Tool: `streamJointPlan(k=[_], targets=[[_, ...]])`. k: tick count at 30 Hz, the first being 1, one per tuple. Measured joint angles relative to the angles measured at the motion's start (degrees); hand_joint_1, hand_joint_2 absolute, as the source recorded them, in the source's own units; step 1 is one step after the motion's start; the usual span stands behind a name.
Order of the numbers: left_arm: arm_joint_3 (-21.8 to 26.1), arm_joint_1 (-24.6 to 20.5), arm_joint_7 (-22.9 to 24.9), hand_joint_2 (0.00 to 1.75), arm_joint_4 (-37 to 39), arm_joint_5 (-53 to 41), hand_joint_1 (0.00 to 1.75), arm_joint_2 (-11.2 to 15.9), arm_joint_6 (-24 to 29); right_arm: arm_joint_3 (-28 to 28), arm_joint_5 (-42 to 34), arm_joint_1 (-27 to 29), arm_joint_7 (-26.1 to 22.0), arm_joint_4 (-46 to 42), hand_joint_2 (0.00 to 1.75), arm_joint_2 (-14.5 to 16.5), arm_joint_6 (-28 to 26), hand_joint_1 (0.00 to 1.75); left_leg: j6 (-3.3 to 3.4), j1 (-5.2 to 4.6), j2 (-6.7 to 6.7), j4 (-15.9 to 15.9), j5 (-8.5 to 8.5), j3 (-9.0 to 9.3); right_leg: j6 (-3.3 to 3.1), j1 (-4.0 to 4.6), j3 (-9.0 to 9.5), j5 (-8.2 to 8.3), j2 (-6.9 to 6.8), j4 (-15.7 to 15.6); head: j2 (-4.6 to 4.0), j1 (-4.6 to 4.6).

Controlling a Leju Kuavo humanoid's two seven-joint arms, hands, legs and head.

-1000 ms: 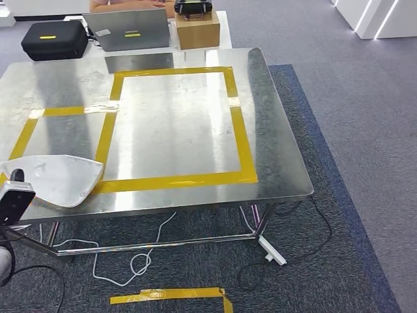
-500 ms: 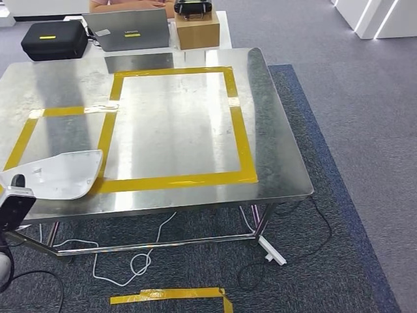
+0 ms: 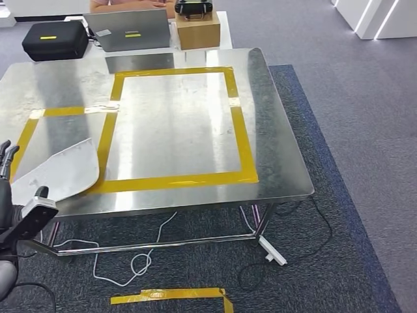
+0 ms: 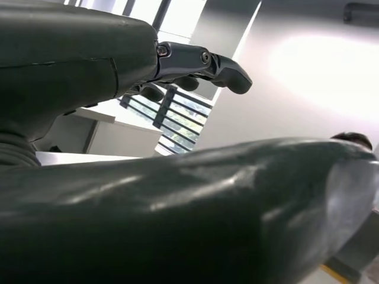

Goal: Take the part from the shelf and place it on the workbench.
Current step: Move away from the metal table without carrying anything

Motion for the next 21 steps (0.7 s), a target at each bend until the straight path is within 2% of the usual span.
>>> streamJointPlan(k=[2, 4, 6, 8, 9, 10, 11, 13, 15, 16, 18, 19, 20, 21], targets=[[-0.86, -0.67, 0.92, 0.00, 0.01, -0.30, 0.00, -0.07, -0.23, 0.02, -0.21, 0.14, 0.09, -0.45, 0.00, -0.14, -0.54, 0.00, 0.44, -0.09, 0.06, -0.08, 0.14, 0.06, 0.37, -0.04, 0.09, 0.20, 0.12, -0.18, -0.01, -0.02], [-1.51, -1.22, 1.53, 0.00, 0.02, -0.33, 0.00, -0.08, -0.29, 0.05, -0.30, 0.24, 0.14, -0.83, 0.00, -0.35, -0.84, 0.00, 0.94, 0.20, 0.37, -1.28, 0.98, 0.50, 0.80, 0.08, 0.05, -0.08, -0.13, -0.21, -0.01, 0.03], [-1.99, -1.55, 1.87, 0.00, 0.05, -0.24, 0.00, -0.09, -0.33, 0.08, -0.38, 0.24, 0.17, -1.00, 0.00, -0.57, -0.94, 0.00, 1.31, 0.54, 0.78, -2.50, 1.76, 0.83, 1.14, 0.27, -1.33, -2.73, -1.19, 2.87, 0.00, 0.20], [-2.39, -1.56, 2.21, 0.00, 0.23, -0.08, 0.00, -0.10, -0.51, 0.07, -0.49, 0.16, 0.17, -1.01, 0.00, -0.64, -0.92, 0.00, 1.39, 0.53, 1.14, -2.62, 1.92, 0.64, 1.51, 0.23, -4.17, -6.54, -2.04, 9.65, 0.00, 0.31], [-2.59, -1.49, 2.38, 0.00, 0.37, 0.03, 0.00, -0.10, -0.65, 0.07, -0.57, 0.12, 0.16, -1.01, 0.00, -0.65, -0.89, 0.00, 1.33, 0.54, 1.30, -2.57, 1.97, 0.49, 1.74, 0.12, -5.25, -7.50, -2.18, 12.45, -0.01, 0.34], [-2.80, -1.44, 2.52, 0.00, 0.52, 0.12, 0.00, -0.11, -0.80, 0.08, -0.64, 0.13, 0.15, -1.00, 0.00, -0.66, -0.84, 0.00, 1.25, 0.57, 1.42, -2.49, 2.03, 0.34, 1.98, -0.02, -5.53, -7.41, -2.24, 13.52, -0.01, 0.32], [-2.99, -1.43, 2.61, 0.00, 0.66, 0.20, 0.00, -0.11, -0.91, 0.09, -0.72, 0.16, 0.13, -0.99, 0.00, -0.67, -0.79, 0.00, 1.12, 0.65, 1.47, -2.36, 2.09, 0.16, 2.20, -0.18, -4.74, -6.25, -2.28, 12.42, -0.01, 0.34], [-3.28, -1.44, 2.77, 0.00, 0.86, 0.30, 0.00, -0.10, -1.01, 0.11, -0.87, 0.15, 0.12, -0.97, 0.00, -0.69, -0.75, 0.00, 0.69, 0.85, 1.46, -1.90, 2.16, -0.25, 2.59, -0.58, -0.73, -3.05, -2.13, 5.36, -0.01, 0.36], [-3.43, -1.47, 2.91, 0.00, 0.95, 0.33, 0.00, -0.04, -1.04, 0.10, -1.00, 0.06, 0.11, -0.96, 0.00, -0.67, -0.77, 0.00, -0.06, 0.81, 1.35, -1.38, 2.30, -0.77, 2.31, -0.68, 2.37, -1.33, -1.51, 0.15, -0.01, 0.40], [-3.47, -1.48, 2.98, 0.00, 0.97, 0.33, 0.00, 0.01, -1.07, 0.09, -1.08, 0.01, 0.11, -0.96, 0.00, -0.66, -0.78, 0.00, -0.50, 0.72, 1.24, -1.20, 2.50, -1.00, 1.95, -0.63, 2.74, -1.30, -1.24, -0.55, 0.00, 0.42], [-3.57, -1.42, 3.19, 0.00, 1.02, 0.32, 0.00, 0.11, -1.14, 0.09, -1.25, 0.02, 0.13, -0.97, 0.00, -0.65, -0.84, 0.00, -1.28, 0.68, 0.96, -1.03, 3.00, -1.36, 1.02, -0.59, 2.13, -0.81, -1.37, -0.28, 0.00, 0.39], [-3.63, -1.34, 3.32, 0.00, 1.05, 0.32, 0.00, 0.20, -1.17, 0.10, -1.34, 0.04, 0.16, -0.97, 0.00, -0.65, -0.88, 0.00, -1.58, 0.74, 1.20, -0.70, 2.67, -1.71, 0.48, -0.60, 1.81, -0.56, -1.61, -0.27, 0.00, 0.34], [-3.68, -1.25, 3.44, 0.00, 1.07, 0.32, 0.00, 0.25, -1.19, 0.11, -1.40, 0.08, 0.18, -0.98, 0.00, -0.65, -0.96, 0.00, -1.83, 0.80, 1.73, 0.34, 1.51, -2.26, -0.11, -0.62, 1.41, -0.20, -1.89, -0.30, -0.01, 0.28], [-3.71, -1.19, 3.53, 0.00, 1.09, 0.32, 0.00, 0.29, -1.20, 0.12, -1.46, 0.13, 0.22, -0.99, 0.00, -0.65, -1.04, 0.00, -2.03, 0.87, 2.44, 2.54, -0.53, -3.11, -0.69, -0.63, 0.94, 0.21, -2.22, -0.38, 0.00, 0.19]])
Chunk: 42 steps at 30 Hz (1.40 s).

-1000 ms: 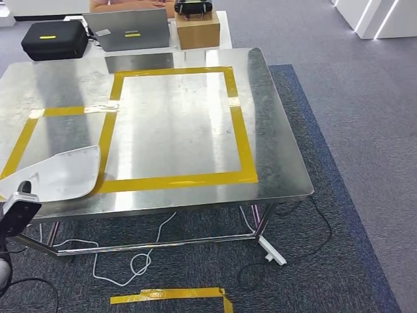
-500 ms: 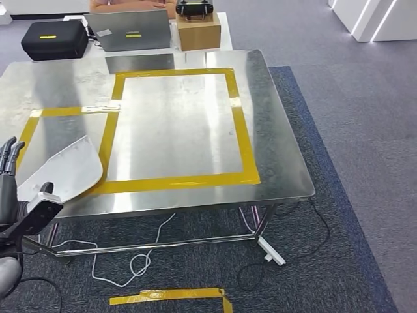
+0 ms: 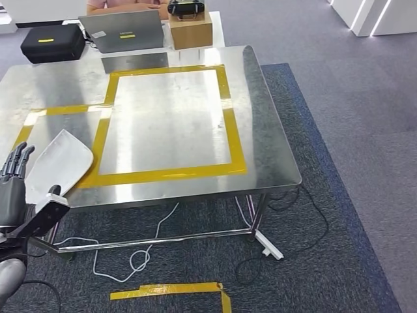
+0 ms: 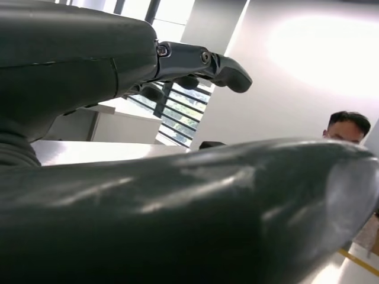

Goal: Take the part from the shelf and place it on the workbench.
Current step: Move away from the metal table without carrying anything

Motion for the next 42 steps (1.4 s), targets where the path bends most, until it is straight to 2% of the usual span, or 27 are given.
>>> streamJointPlan(k=[2, 3, 4, 5, 7, 9, 11, 13, 14, 15, 18, 19, 20, 21, 23, 25, 27, 29, 30, 32, 34, 35, 36, 37, 39, 41, 42], targets=[[-0.04, 0.19, 0.12, 0.00, 0.02, -0.07, 0.00, 0.00, -0.02, 0.00, -0.14, 0.15, 0.13, -0.01, 0.00, 0.00, -0.21, 0.00, -0.25, 0.05, 1.19, 7.13, -5.20, -2.13, -0.65, 0.27, -0.97, 0.75, -0.55, 0.03, 0.00, -0.13], [-0.07, 0.35, 0.16, 0.00, 0.05, -0.14, 0.00, -0.03, -0.03, 0.00, -0.22, 0.26, 0.25, -0.01, 0.00, 0.00, -0.30, 0.00, -0.31, 0.06, 1.37, 10.48, -6.92, -2.81, -0.75, 0.40, -1.53, 1.15, -0.83, 0.06, 0.00, -0.16], [-0.09, 0.55, 0.21, 0.00, 0.09, -0.22, 0.00, -0.04, -0.04, 0.00, -0.29, 0.36, 0.36, -0.01, 0.00, 0.00, -0.39, 0.00, -0.31, 0.06, 1.42, 12.45, -7.49, -2.82, -0.77, 0.49, -2.10, 1.56, -1.07, 0.10, -0.01, -0.14], [-0.10, 0.71, 0.25, 0.00, 0.14, -0.28, 0.00, -0.05, -0.06, 0.00, -0.34, 0.43, 0.46, -0.01, 0.00, 0.00, -0.49, 0.00, -0.24, 0.05, 1.43, 12.51, -6.93, -1.93, -0.73, 0.57, -2.68, 1.96, -1.28, 0.15, -0.01, -0.15], [-0.05, 0.89, 0.27, 0.00, 0.19, -0.34, 0.00, -0.05, -0.07, -0.01, -0.40, 0.49, 0.58, -0.01, 0.00, 0.00, -0.60, 0.00, 0.12, 0.03, 1.56, 6.90, -4.23, 2.74, -0.47, 0.65, -3.72, 2.75, -1.59, 0.34, 0.00, -0.15], [0.08, 0.90, 0.31, 0.00, 0.19, -0.36, 0.00, -0.02, -0.04, -0.02, -0.44, 0.51, 0.73, -0.01, 0.00, 0.00, -0.68, 0.00, 0.60, -0.16, 1.79, -1.02, -3.23, 8.18, 0.08, 0.82, -4.49, 3.46, -1.78, 0.61, 0.00, -0.14], [0.25, 1.06, 0.43, 0.00, 0.20, -0.41, 0.00, 0.01, -0.04, -0.02, -0.48, 0.53, 0.87, -0.02, 0.00, 0.00, -0.74, 0.00, 1.06, -0.47, 1.89, -4.43, -3.61, 10.00, 0.84, 0.92, -4.88, 4.30, -1.90, 0.63, -0.01, -0.13], [0.36, 1.39, 0.62, 0.00, 0.21, -0.49, 0.00, 0.02, -0.08, 0.00, -0.51, 0.58, 0.99, -0.03, 0.00, 0.00, -0.77, 0.00, 1.76, -0.52, 1.93, -4.66, -2.97, 9.37, 1.65, 0.78, -5.15, 4.76, -1.85, 0.54, -0.01, -0.12], [0.38, 1.52, 0.73, 0.00, 0.21, -0.52, 0.00, 0.02, -0.10, 0.02, -0.54, 0.61, 1.06, -0.03, 0.00, 0.00, -0.77, 0.00, 2.22, -0.47, 1.98, -4.74, -2.42, 8.96, 1.97, 0.70, -5.61, 3.88, -1.70, 1.11, 0.00, -0.06], [0.40, 1.62, 0.84, 0.00, 0.21, -0.55, 0.00, 0.01, -0.13, 0.04, -0.56, 0.64, 1.09, -0.02, 0.00, 0.00, -0.77, 0.00, 2.65, -0.40, 2.03, -4.87, -1.80, 8.44, 2.22, 0.66, -6.32, 2.05, -1.45, 2.67, 0.00, -0.02], [0.45, 2.23, 1.05, 0.00, 0.21, -0.64, 0.00, -0.02, -0.16, 0.07, -0.63, 0.67, 1.18, -0.01, 0.00, 0.00, -0.76, 0.00, 3.41, -0.62, 2.06, -4.82, -0.04, 6.20, 2.52, 0.63, -8.96, -5.89, -0.84, 12.55, 0.00, 0.09], [0.46, 2.56, 1.07, 0.00, 0.22, -0.67, 0.00, -0.05, -0.16, 0.07, -0.65, 0.65, 1.20, -0.02, 0.00, 0.00, -0.76, 0.00, 3.50, -0.79, 2.06, -4.73, 0.53, 5.38, 2.50, 0.65, -9.13, -6.93, -0.78, 15.21, 0.00, 0.08], [0.46, 2.87, 1.08, 0.00, 0.23, -0.67, 0.00, -0.08, -0.16, 0.07, -0.64, 0.64, 1.21, -0.02, 0.00, 0.00, -0.77, 0.00, 3.56, -0.96, 2.05, -4.62, 1.07, 4.58, 2.40, 0.68, -8.47, -6.60, -0.77, 16.17, 0.00, 0.07], [0.48, 3.13, 1.08, 0.00, 0.25, -0.67, 0.00, -0.10, -0.16, 0.07, -0.65, 0.63, 1.23, -0.02, 0.00, 0.00, -0.77, 0.00, 3.56, -1.14, 2.01, -4.50, 1.58, 3.83, 2.18, 0.76, -6.85, -5.22, -0.76, 15.10, 0.00, 0.07], [0.59, 3.52, 1.11, 0.00, 0.25, -0.69, 0.00, -0.10, -0.16, 0.08, -0.68, 0.60, 1.27, -0.01, 0.00, -0.01, -0.80, 0.00, 3.47, -1.39, 1.89, -4.31, 2.47, 2.64, 1.30, 1.13, -1.34, -2.40, -0.51, 8.21, 0.00, 0.06], [0.90, 4.23, 1.22, 0.00, 0.25, -0.76, 0.00, -0.10, -0.17, 0.08, -0.83, 0.55, 1.36, -0.02, 0.00, -0.08, -0.87, 0.00, 3.13, -1.60, 1.86, -4.21, 3.34, 1.93, 0.49, 1.52, 3.88, -2.12, -0.19, 0.65, 0.00, 0.03], [1.25, 5.74, 1.31, 0.00, 0.25, -0.83, 0.00, -0.09, -0.17, 0.05, -1.10, 0.58, 1.51, -0.03, 0.00, -0.13, -1.02, 0.00, 2.56, -1.62, 1.91, -4.23, 4.29, 1.49, 0.26, 1.74, 5.48, -2.53, -0.12, -2.29, -0.01, 0.04], [1.48, 7.61, 1.32, 0.00, 0.26, -0.83, 0.00, -0.05, -0.10, 0.06, -1.31, 0.71, 1.66, -0.09, 0.00, -0.10, -1.12, 0.00, 1.95, -1.46, 1.89, -3.97, 4.25, 1.11, -0.19, 1.55, 4.85, -1.80, -0.37, -2.74, -0.01, 0.03], [1.55, 8.33, 1.32, 0.00, 0.27, -0.82, 0.00, -0.02, -0.07, 0.07, -1.34, 0.79, 1.71, -0.13, 0.00, -0.08, -1.13, 0.00, 1.65, -1.43, 1.87, -3.49, 3.44, 0.86, -0.51, 1.42, 4.52, -1.35, -0.52, -2.93, -0.01, -0.03], [1.74, 9.10, 1.32, 0.00, 0.28, -0.79, 0.00, 0.01, -0.02, 0.10, -1.36, 0.85, 1.74, -0.21, 0.00, -0.03, -1.13, 0.00, 1.09, -1.23, 1.86, -0.15, -0.60, -0.16, -1.05, 1.31, 3.69, -0.54, -0.86, -3.01, -0.01, -0.12], [1.90, 9.56, 1.39, 0.00, 0.30, -0.71, 0.00, 0.01, -0.15, 0.12, -1.45, 0.86, 1.79, -0.26, 0.00, 0.03, -1.13, 0.00, 0.48, -0.81, 1.87, 6.64, -5.67, -1.66, -1.27, 1.30, 2.37, 0.39, -1.20, -2.78, -0.01, -0.11], [1.93, 9.83, 1.59, 0.00, 0.30, -0.67, 0.00, -0.02, -0.42, 0.12, -1.59, 0.84, 1.85, -0.27, 0.00, 0.04, -1.13, 0.00, 0.13, -0.54, 1.88, 9.89, -6.97, -2.10, -1.21, 1.27, 1.63, 0.94, -1.37, -2.57, -0.01, -0.10], [1.97, 10.19, 1.93, 0.00, 0.32, -0.67, 0.00, -0.05, -0.83, 0.12, -1.80, 0.81, 1.90, -0.28, 0.00, 0.05, -1.13, 0.00, -0.20, -0.25, 1.89, 11.79, -6.89, -1.89, -1.10, 1.22, 0.75, 1.46, -1.50, -2.31, -0.01, -0.09], [2.04, 10.69, 2.42, 0.00, 0.35, -0.66, 0.00, -0.09, -1.27, 0.11, -2.07, 0.80, 1.98, -0.29, 0.00, 0.10, -1.14, 0.00, -0.54, 0.05, 1.90, 11.89, -5.70, -0.85, -0.92, 1.12, -0.18, 1.92, -1.59, -1.98, -0.01, -0.09], [2.18, 12.24, 3.60, 0.00, 0.65, -0.32, 0.00, -0.24, -1.96, 0.11, -2.80, 0.79, 2.15, -0.34, 0.00, 0.22, -1.32, 0.00, -1.14, 0.68, 1.96, 6.39, -2.89, 3.83, -0.37, 0.87, -1.88, 2.58, -1.65, -1.05, -0.01, -0.12], [2.02, 14.28, 5.15, 0.00, 1.50, 1.07, 0.00, -0.53, -2.36, 0.12, -3.81, 0.89, 2.39, -0.57, 0.00, 0.33, -1.87, 0.00, -1.08, 0.80, 1.91, -1.01, -2.91, 8.63, 0.40, 0.83, -3.27, 3.11, -1.58, 0.02, -0.01, -0.13], [1.77, 15.36, 6.12, 0.00, 2.27, 2.29, 0.00, -0.77, -2.58, 0.13, -4.42, 0.95, 2.50, -0.79, 0.00, 0.36, -2.31, 0.00, -0.76, 0.71, 1.87, -3.14, -3.50, 9.73, 0.80, 0.89, -3.72, 3.48, -1.54, 0.34, -0.01, -0.10]])
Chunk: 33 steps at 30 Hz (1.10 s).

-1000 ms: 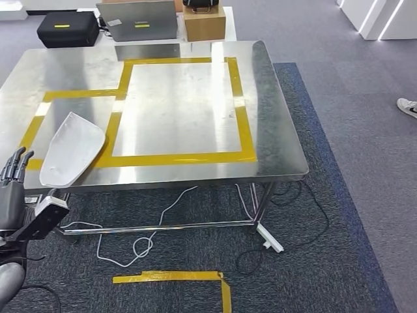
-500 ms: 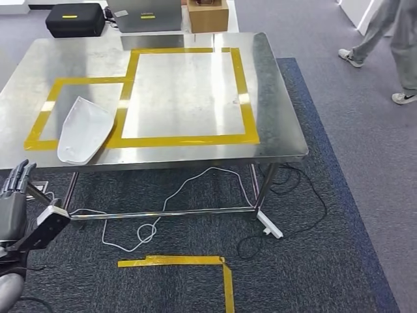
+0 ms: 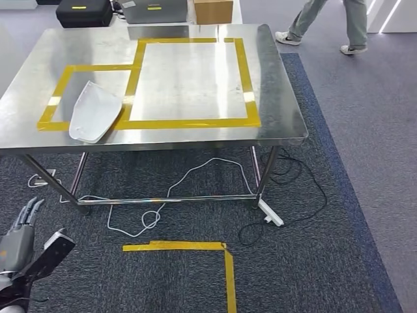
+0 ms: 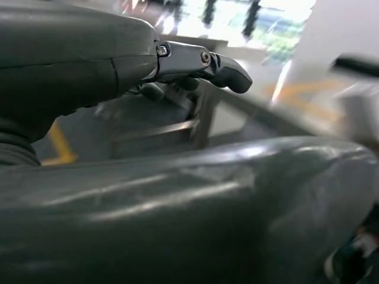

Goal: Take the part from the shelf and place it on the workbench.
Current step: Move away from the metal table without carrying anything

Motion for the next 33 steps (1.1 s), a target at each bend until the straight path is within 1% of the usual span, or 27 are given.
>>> streamJointPlan(k=[2, 3, 4, 5, 7, 8, 9, 10, 11, 12, 13, 15, 16, 18, 19, 20, 21, 22, 23, 24, 25, 26, 27, 28, 30, 31, 33], targets=[[-1.05, 2.10, 2.22, 0.00, 2.30, 3.27, 0.00, -0.57, -0.46, 0.02, -1.18, 0.22, 0.14, -0.58, 0.00, 0.03, -1.02, 0.00, 1.12, -0.25, 0.02, -0.98, -0.12, -0.13, 0.83, -0.08, -0.49, 0.82, 0.10, -0.01, 0.00, 0.07], [-1.89, 3.02, 3.30, 0.00, 3.85, 5.20, 0.00, -0.95, -0.55, 0.04, -1.80, 0.30, 0.19, -0.90, 0.00, 0.04, -1.52, 0.00, 1.72, -0.31, 0.11, -0.99, 0.30, -0.51, 1.16, -0.22, -0.74, 0.51, 0.17, 0.11, 0.01, 0.07], [-2.94, 3.79, 4.31, 0.00, 5.60, 7.29, 0.00, -1.34, -0.41, 0.06, -2.44, 0.41, 0.18, -1.22, 0.00, 0.05, -1.91, 0.00, 2.37, -0.36, 0.21, -1.04, 0.77, -0.94, 1.41, -0.33, -1.22, -0.82, 0.25, 0.94, 0.01, 0.12], [-4.21, 4.41, 5.23, 0.00, 7.53, 9.60, 0.00, -1.79, -0.01, 0.08, -3.11, 0.50, 0.09, -1.52, 0.00, 0.05, -2.19, 0.00, 2.99, -0.41, 0.30, -1.10, 1.31, -1.52, 1.57, -0.39, -1.95, -3.16, 0.36, 2.94, 0.01, 0.19], [-7.14, 5.31, 6.59, 0.00, 11.40, 14.33, 0.00, -2.52, 1.35, 0.08, -4.16, 0.59, -0.24, -1.92, 0.00, 0.08, -2.40, 0.00, 3.68, -0.72, 0.35, -1.05, 2.37, -2.88, 1.62, -0.31, -3.78, -8.90, 0.57, 9.77, 0.01, 0.33], [-8.73, 5.67, 7.04, 0.00, 13.22, 16.61, 0.00, -2.78, 2.13, 0.03, -4.43, 0.63, -0.38, -2.00, 0.00, 0.10, -2.45, 0.00, 3.84, -0.92, 0.36, -1.01, 2.95, -3.68, 1.54, -0.23, -4.32, -10.61, 0.66, 13.22, 0.01, 0.34], [-10.27, 5.95, 7.37, 0.00, 14.85, 18.81, 0.00, -2.96, 2.94, -0.11, -4.51, 0.72, -0.43, -2.04, 0.00, 0.13, -2.48, 0.00, 3.94, -1.14, 0.35, -0.98, 3.52, -4.48, 1.38, -0.11, -4.19, -10.92, 0.71, 15.35, 0.01, 0.34], [-11.80, 6.14, 7.73, 0.00, 16.36, 20.98, 0.00, -3.08, 3.76, -0.39, -4.45, 0.92, -0.36, -2.11, 0.00, 0.16, -2.49, 0.00, 4.02, -1.37, 0.33, -0.95, 4.08, -5.22, 1.08, 0.04, -3.12, -9.99, 0.75, 15.61, 0.00, 0.33], [-13.21, 6.25, 8.07, 0.00, 17.63, 22.97, 0.00, -3.17, 4.63, -0.82, -4.24, 1.22, -0.20, -2.20, 0.00, 0.17, -2.50, 0.00, 4.06, -1.59, 0.25, -0.93, 4.60, -5.87, 0.62, 0.27, -1.06, -8.31, 0.80, 13.86, 0.00, 0.33], [-14.60, 6.31, 8.43, 0.00, 18.69, 24.91, 0.00, -3.22, 5.69, -1.42, -3.88, 1.60, 0.06, -2.33, 0.00, 0.17, -2.51, 0.00, 4.08, -1.76, 0.16, -0.92, 5.08, -6.38, 0.01, 0.57, 1.81, -6.71, 0.91, 10.40, 0.00, 0.33], [-15.97, 6.39, 8.74, 0.00, 19.52, 26.63, 0.00, -3.26, 6.87, -2.14, -3.42, 2.03, 0.39, -2.51, 0.00, 0.14, -2.53, 0.00, 4.01, -1.98, 0.07, -0.90, 5.51, -6.78, -0.73, 0.93, 5.05, -5.98, 1.04, 5.97, 0.00, 0.31], [-18.61, 6.57, 9.02, 0.00, 20.65, 29.30, 0.00, -3.23, 9.19, -3.76, -2.48, 2.93, 1.03, -3.06, 0.00, 0.05, -2.61, 0.00, 3.70, -2.13, -0.02, -0.88, 6.49, -7.36, -1.50, 1.40, 9.86, -6.34, 1.20, -1.33, 0.00, 0.27], [-19.79, 6.65, 9.12, 0.00, 21.08, 30.18, 0.00, -3.21, 9.97, -4.49, -2.14, 3.34, 1.31, -3.36, 0.00, 0.02, -2.66, 0.00, 3.43, -2.10, -0.03, -0.93, 7.04, -7.62, -1.57, 1.55, 10.80, -6.73, 1.22, -3.11, 0.00, 0.28], [-21.73, 6.84, 9.35, 0.00, 21.74, 31.28, 0.00, -3.07, 10.85, -5.64, -1.66, 4.06, 1.76, -3.91, 0.00, 0.03, -2.76, 0.00, 2.82, -1.94, -0.12, -0.95, 7.63, -8.09, -1.54, 1.51, 10.40, -6.11, 1.00, -4.05, 0.01, 0.32], [-22.57, 6.93, 9.63, 0.00, 21.94, 31.84, 0.00, -2.93, 11.23, -6.16, -1.40, 4.41, 2.00, -4.18, 0.00, 0.05, -2.78, 0.00, 2.50, -1.91, -0.15, -0.31, 6.65, -8.46, -1.78, 1.38, 9.90, -5.53, 0.84, -4.30, 0.01, 0.30], [-23.41, 7.00, 10.05, 0.00, 22.06, 32.61, 0.00, -2.73, 11.77, -6.71, -1.07, 4.79, 2.26, -4.48, 0.00, 0.07, -2.79, 0.00, 2.18, -1.86, -0.18, 1.32, 4.54, -8.99, -2.07, 1.20, 9.25, -4.90, 0.63, -4.47, 0.01, 0.26], [-24.30, 7.03, 10.57, 0.00, 22.13, 33.56, 0.00, -2.50, 12.42, -7.32, -0.72, 5.19, 2.53, -4.81, 0.00, 0.11, -2.80, 0.00, 1.89, -1.74, -0.17, 4.10, 1.51, -9.69, -2.30, 1.05, 8.62, -4.36, 0.42, -4.40, 0.01, 0.23], [-25.26, 7.04, 11.05, 0.00, 22.17, 34.51, 0.00, -2.27, 13.03, -7.92, -0.41, 5.60, 2.79, -5.07, 0.00, 0.13, -2.80, 0.00, 1.62, -1.59, -0.13, 7.76, -1.53, -10.42, -2.45, 1.02, 7.76, -3.92, 0.33, -4.13, 0.01, 0.19], [-26.16, 7.04, 11.41, 0.00, 22.19, 35.36, 0.00, -2.10, 13.49, -8.45, -0.15, 5.97, 2.99, -5.30, 0.00, 0.15, -2.80, 0.00, 1.38, -1.41, -0.12, 11.49, -3.64, -10.94, -2.44, 0.99, 6.89, -3.53, 0.17, -3.72, 0.01, 0.19], [-26.96, 7.05, 11.59, 0.00, 22.20, 35.92, 0.00, -1.96, 13.75, -8.91, 0.03, 6.29, 3.10, -5.50, 0.00, 0.17, -2.80, 0.00, 1.18, -1.25, -0.11, 14.28, -4.35, -11.01, -2.34, 0.96, 6.09, -3.15, 0.04, -3.23, 0.00, 0.20], [-27.63, 7.06, 11.66, 0.00, 22.20, 36.26, 0.00, -1.87, 13.87, -9.29, 0.14, 6.51, 3.16, -5.65, 0.00, 0.17, -2.80, 0.00, 0.98, -1.07, -0.10, 15.50, -3.65, -10.40, -2.21, 0.90, 5.18, -2.77, -0.06, -2.65, 0.00, 0.20], [-28.14, 7.06, 11.68, 0.00, 22.20, 36.51, 0.00, -1.79, 13.92, -9.64, 0.22, 6.66, 3.19, -5.81, 0.00, 0.18, -2.80, 0.00, 0.78, -0.89, -0.08, 14.72, -2.02, -8.93, -2.01, 0.80, 4.22, -2.41, -0.12, -1.99, 0.01, 0.21], [-28.54, 7.04, 11.71, 0.00, 22.20, 36.68, 0.00, -1.72, 13.97, -9.97, 0.26, 6.77, 3.23, -5.98, 0.00, 0.19, -2.80, 0.00, 0.57, -0.68, -0.06, 12.12, -0.36, -6.61, -1.77, 0.70, 3.25, -2.08, -0.14, -1.24, 0.01, 0.20], [-28.89, 7.00, 11.75, 0.00, 22.20, 36.87, 0.00, -1.67, 14.00, -10.31, 0.32, 6.89, 3.32, -6.13, 0.00, 0.18, -2.81, 0.00, 0.33, -0.53, -0.06, 8.47, 0.31, -3.89, -1.48, 0.70, 2.17, -1.81, -0.16, -0.47, 0.01, 0.17], [-29.54, 6.91, 11.91, 0.00, 22.20, 37.17, 0.00, -1.58, 14.12, -10.96, 0.56, 7.18, 3.50, -6.48, 0.00, 0.16, -2.82, 0.00, 0.52, -0.49, -0.19, 2.16, -0.40, -0.07, -0.83, 0.82, 0.65, -1.23, -0.17, 0.77, 0.01, 0.23], [-29.86, 6.91, 12.02, 0.00, 22.20, 37.23, 0.00, -1.56, 14.17, -11.28, 0.79, 7.38, 3.67, -6.65, 0.00, 0.15, -2.83, 0.00, 0.85, -0.61, -0.25, 0.76, -1.06, 0.41, -0.54, 0.90, 0.13, -0.80, -0.17, 1.07, 0.01, 0.28], [-30.32, 7.08, 12.31, 0.00, 22.20, 37.04, 0.00, -1.59, 14.25, -11.82, 1.40, 7.90, 4.01, -7.03, 0.00, 0.13, -2.85, 0.00, 1.93, -0.70, -0.14, 0.34, -0.70, -0.41, 0.02, 0.81, -0.51, -0.15, -0.06, 1.30, 0.01, 0.31]])
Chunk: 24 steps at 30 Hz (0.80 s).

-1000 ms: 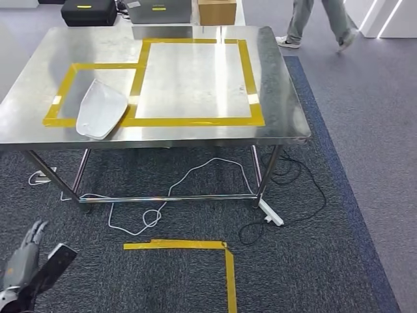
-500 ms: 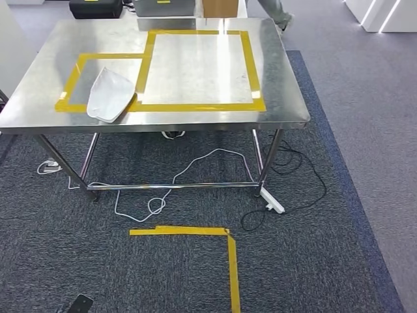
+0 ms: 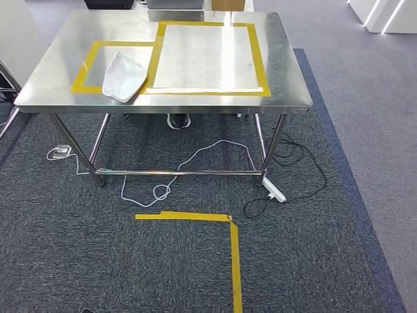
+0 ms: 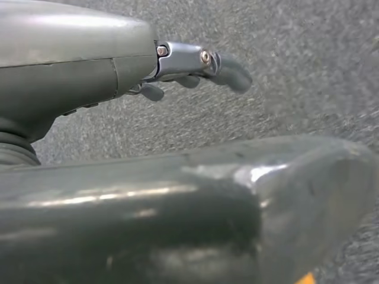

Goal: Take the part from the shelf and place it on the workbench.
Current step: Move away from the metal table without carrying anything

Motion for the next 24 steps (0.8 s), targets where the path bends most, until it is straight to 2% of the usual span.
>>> streamJointPlan(k=[1, 2, 3, 4, 5, 6, 7, 8, 9, 10, 11, 12, 13, 14, 15, 16, 17, 18, 20, 21, 22, 23, 24], targets=[[-0.13, 0.10, 0.11, 0.00, 0.00, -0.15, 0.00, -0.02, 0.02, -0.25, 0.34, 0.30, 0.23, -0.19, 0.00, -0.02, -0.01, 0.00, 0.59, -0.01, 0.15, 0.02, 0.51, -0.61, 0.29, -0.09, -0.42, -0.77, 0.14, 0.45, 0.01, 0.02], [-0.20, 0.16, 0.19, 0.00, 0.00, -0.30, 0.00, -0.04, 0.03, -0.46, 0.64, 0.61, 0.40, -0.38, 0.00, -0.04, -0.02, 0.00, 1.14, 0.01, 0.30, -0.02, 1.11, -1.30, 0.55, -0.18, -0.99, -2.63, 0.33, 1.70, 0.01, 0.00], [-0.24, 0.18, 0.21, 0.00, 0.00, -0.40, 0.00, -0.07, 0.04, -0.67, 0.91, 0.87, 0.56, -0.54, 0.00, -0.07, -0.02, 0.00, 1.58, 0.01, 0.42, -0.04, 1.76, -2.09, 0.77, -0.24, -1.68, -5.43, 0.52, 3.95, 0.01, 0.04], [-0.25, 0.17, 0.22, 0.00, 0.00, -0.48, 0.00, -0.08, 0.05, -0.91, 1.17, 1.04, 0.71, -0.67, 0.00, -0.07, -0.02, 0.00, 1.86, -0.08, 0.46, -0.03, 2.44, -2.93, 0.92, -0.25, -2.40, -8.60, 0.65, 7.16, 0.01, 0.10], [-0.26, 0.16, 0.22, 0.00, 0.00, -0.54, 0.00, -0.11, 0.06, -1.17, 1.39, 1.15, 0.81, -0.73, 0.00, -0.07, -0.02, 0.00, 2.00, -0.20, 0.50, -0.01, 3.18, -3.85, 0.95, -0.25, -2.88, -11.03, 0.75, 10.64, 0.01, 0.12], [-0.27, 0.16, 0.22, 0.00, 0.00, -0.56, 0.00, -0.15, 0.06, -1.41, 1.58, 1.18, 0.89, -0.78, 0.00, -0.06, -0.02, 0.00, 2.06, -0.32, 0.54, 0.03, 3.95, -4.81, 0.91, -0.24, -2.87, -12.09, 0.79, 13.50, 0.01, 0.16], [-0.28, 0.15, 0.22, 0.00, 0.00, -0.57, 0.00, -0.18, 0.06, -1.63, 1.71, 1.18, 0.95, -0.84, 0.00, -0.06, -0.02, 0.00, 2.07, -0.45, 0.58, 0.07, 4.73, -5.81, 0.78, -0.21, -2.18, -11.62, 0.82, 15.08, 0.01, 0.17], [-0.28, 0.14, 0.22, 0.00, 0.00, -0.57, 0.00, -0.21, 0.06, -1.81, 1.79, 1.17, 0.98, -0.88, 0.00, -0.06, -0.02, 0.00, 2.06, -0.57, 0.60, 0.11, 5.47, -6.75, 0.56, -0.16, -0.65, -9.94, 0.83, 14.85, 0.01, 0.16], [-0.28, 0.13, 0.22, 0.00, 0.00, -0.57, 0.00, -0.23, 0.06, -1.96, 1.83, 1.18, 1.02, -0.92, 0.00, -0.07, -0.02, 0.00, 2.02, -0.67, 0.60, 0.13, 6.18, -7.59, 0.25, -0.07, 1.73, -7.96, 0.85, 12.82, 0.01, 0.16], [-0.28, 0.10, 0.21, 0.00, -0.01, -0.57, 0.00, -0.27, 0.06, -2.11, 1.84, 1.18, 1.03, -0.99, 0.00, -0.10, -0.02, 0.00, 1.94, -0.75, 0.58, 0.14, 6.86, -8.22, -0.18, 0.10, 5.03, -6.80, 0.90, 9.00, 0.01, 0.15], [-0.28, 0.08, 0.21, 0.00, -0.01, -0.57, 0.00, -0.30, 0.06, -2.27, 1.86, 1.17, 1.04, -1.07, 0.00, -0.14, -0.02, 0.00, 1.79, -0.85, 0.54, 0.16, 7.51, -8.67, -0.62, 0.30, 8.67, -6.75, 0.93, 3.93, 0.01, 0.15], [-0.29, 0.07, 0.20, 0.00, -0.02, -0.58, 0.00, -0.33, 0.06, -2.43, 1.89, 1.15, 1.05, -1.15, 0.00, -0.19, -0.03, 0.00, 1.58, -0.91, 0.52, 0.15, 8.20, -8.98, -0.95, 0.49, 11.74, -7.49, 0.97, -0.76, 0.01, 0.13], [-0.30, 0.04, 0.20, 0.00, -0.02, -0.59, 0.00, -0.34, 0.06, -2.55, 1.91, 1.11, 1.05, -1.22, 0.00, -0.24, -0.03, 0.00, 1.30, -0.89, 0.51, 0.00, 8.93, -9.15, -1.19, 0.70, 13.75, -8.36, 1.02, -4.16, 0.01, 0.14], [-0.30, 0.04, 0.20, 0.00, -0.02, -0.59, 0.00, -0.34, 0.06, -2.64, 1.92, 1.11, 1.07, -1.27, 0.00, -0.26, -0.04, 0.00, 0.97, -0.84, 0.50, -0.22, 9.68, -9.28, -1.33, 0.84, 14.48, -8.71, 1.02, -5.92, 0.01, 0.16], [-0.33, 0.06, 0.20, 0.00, -0.02, -0.60, 0.00, -0.31, 0.07, -2.69, 1.90, 1.15, 1.09, -1.31, 0.00, -0.26, -0.04, 0.00, 0.62, -0.78, 0.46, -0.44, 10.28, -9.42, -1.47, 0.82, 14.22, -8.34, 0.99, -6.25, 0.00, 0.18], [-0.36, 0.09, 0.19, 0.00, -0.02, -0.59, 0.00, -0.28, 0.07, -2.71, 1.88, 1.20, 1.11, -1.34, 0.00, -0.26, -0.04, 0.00, 0.25, -0.69, 0.40, -0.44, 10.02, -9.59, -1.71, 0.78, 13.64, -7.62, 0.88, -6.20, 0.01, 0.18], [-0.42, 0.17, 0.16, 0.00, -0.01, -0.56, 0.00, -0.26, 0.08, -2.74, 1.84, 1.29, 1.13, -1.38, 0.00, -0.25, -0.04, 0.00, -0.10, -0.64, 0.32, 0.39, 8.42, -9.88, -2.10, 0.67, 12.99, -6.85, 0.71, -6.24, 0.00, 0.11], [-0.48, 0.24, 0.13, 0.00, -0.01, -0.50, 0.00, -0.24, 0.09, -2.74, 1.81, 1.40, 1.13, -1.41, 0.00, -0.25, -0.04, 0.00, -0.42, -0.61, 0.25, 2.25, 5.65, -10.28, -2.42, 0.55, 12.18, -6.06, 0.53, -6.22, 0.01, 0.01], [-0.56, 0.25, 0.01, 0.00, -0.01, -0.40, 0.00, -0.25, 0.10, -2.78, 1.72, 1.59, 1.04, -1.46, 0.00, -0.25, -0.04, 0.00, -0.97, -0.50, 0.24, 8.87, -0.89, -11.06, -2.84, 0.54, 10.22, -4.78, 0.23, -5.64, 0.01, -0.14], [-0.59, 0.19, -0.03, 0.00, -0.02, -0.35, 0.00, -0.25, 0.10, -2.82, 1.64, 1.65, 0.96, -1.47, 0.00, -0.25, -0.04, 0.00, -1.18, -0.45, 0.24, 12.40, -2.45, -11.17, -2.82, 0.54, 9.06, -4.18, 0.13, -5.20, 0.01, -0.17], [-0.60, 0.14, -0.07, 0.00, -0.02, -0.32, 0.00, -0.26, 0.10, -2.90, 1.54, 1.69, 0.86, -1.48, 0.00, -0.25, -0.04, 0.00, -1.34, -0.40, 0.24, 14.96, -2.37, -10.82, -2.79, 0.54, 7.76, -3.58, 0.04, -4.65, 0.00, -0.15], [-0.61, 0.10, -0.10, 0.00, -0.01, -0.29, 0.00, -0.26, 0.10, -3.01, 1.41, 1.70, 0.77, -1.48, 0.00, -0.25, -0.04, 0.00, -1.43, -0.34, 0.24, 15.96, -0.94, -9.87, -2.71, 0.53, 6.48, -3.03, -0.02, -4.00, 0.00, -0.17], [-0.61, 0.08, -0.16, 0.00, -0.01, -0.25, 0.00, -0.26, 0.10, -3.13, 1.30, 1.70, 0.67, -1.49, 0.00, -0.25, -0.04, 0.00, -1.46, -0.29, 0.24, 15.07, 0.91, -8.10, -2.59, 0.50, 5.18, -2.51, -0.05, -3.28, 0.00, -0.17]])
